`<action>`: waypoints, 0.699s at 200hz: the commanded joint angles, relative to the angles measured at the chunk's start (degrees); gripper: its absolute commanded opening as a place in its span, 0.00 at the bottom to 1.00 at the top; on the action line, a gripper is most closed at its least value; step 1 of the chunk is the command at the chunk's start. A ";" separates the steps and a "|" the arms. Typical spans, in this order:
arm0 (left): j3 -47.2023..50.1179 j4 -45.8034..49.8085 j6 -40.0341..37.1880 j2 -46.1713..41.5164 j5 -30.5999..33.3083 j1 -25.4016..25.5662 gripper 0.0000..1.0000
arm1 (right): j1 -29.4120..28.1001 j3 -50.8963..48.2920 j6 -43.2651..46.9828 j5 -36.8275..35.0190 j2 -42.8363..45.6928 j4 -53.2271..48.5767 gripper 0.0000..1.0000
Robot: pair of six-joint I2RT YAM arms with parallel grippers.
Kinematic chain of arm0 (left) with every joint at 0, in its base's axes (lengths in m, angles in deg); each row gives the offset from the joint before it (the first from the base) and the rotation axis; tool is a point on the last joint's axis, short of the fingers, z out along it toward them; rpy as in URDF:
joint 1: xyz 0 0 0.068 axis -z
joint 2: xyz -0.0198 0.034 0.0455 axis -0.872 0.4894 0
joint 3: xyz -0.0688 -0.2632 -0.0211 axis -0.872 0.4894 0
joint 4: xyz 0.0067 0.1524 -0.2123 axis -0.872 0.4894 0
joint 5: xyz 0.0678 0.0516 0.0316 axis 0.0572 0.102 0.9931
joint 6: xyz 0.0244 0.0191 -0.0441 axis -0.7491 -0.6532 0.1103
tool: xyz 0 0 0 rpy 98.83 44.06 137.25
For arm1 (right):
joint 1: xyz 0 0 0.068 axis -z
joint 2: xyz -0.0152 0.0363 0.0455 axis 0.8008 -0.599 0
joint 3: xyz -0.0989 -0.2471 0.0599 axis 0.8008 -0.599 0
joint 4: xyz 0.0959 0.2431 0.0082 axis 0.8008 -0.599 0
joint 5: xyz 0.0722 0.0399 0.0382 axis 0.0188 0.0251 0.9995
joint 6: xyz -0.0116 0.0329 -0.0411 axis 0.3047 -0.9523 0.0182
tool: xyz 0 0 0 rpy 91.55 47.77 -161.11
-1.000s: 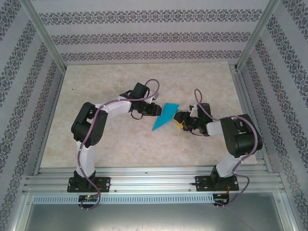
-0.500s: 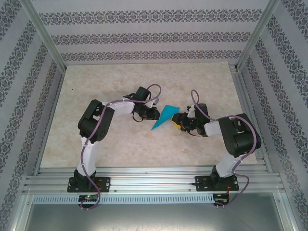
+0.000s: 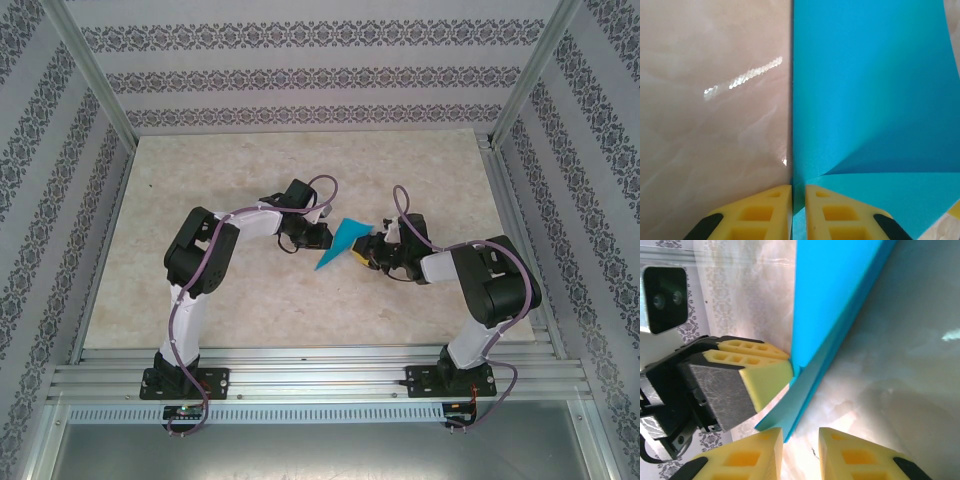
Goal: Fold a paper plane with a square sheet of paper (fold left side to right side)
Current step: Fold the wing for the fifth time at the center of the table.
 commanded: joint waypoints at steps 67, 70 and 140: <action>-1.22 0.67 -0.90 4.37 1.85 3.08 0.13 | -1.79 4.90 -1.39 -1.31 -3.00 2.42 0.24; -1.25 0.62 -0.93 4.37 1.88 3.19 0.13 | -1.80 5.02 -1.31 -1.35 -3.15 2.33 0.24; -0.79 -0.29 -0.56 4.18 0.98 3.31 0.10 | -2.14 7.97 -0.62 -2.15 -6.00 1.93 0.24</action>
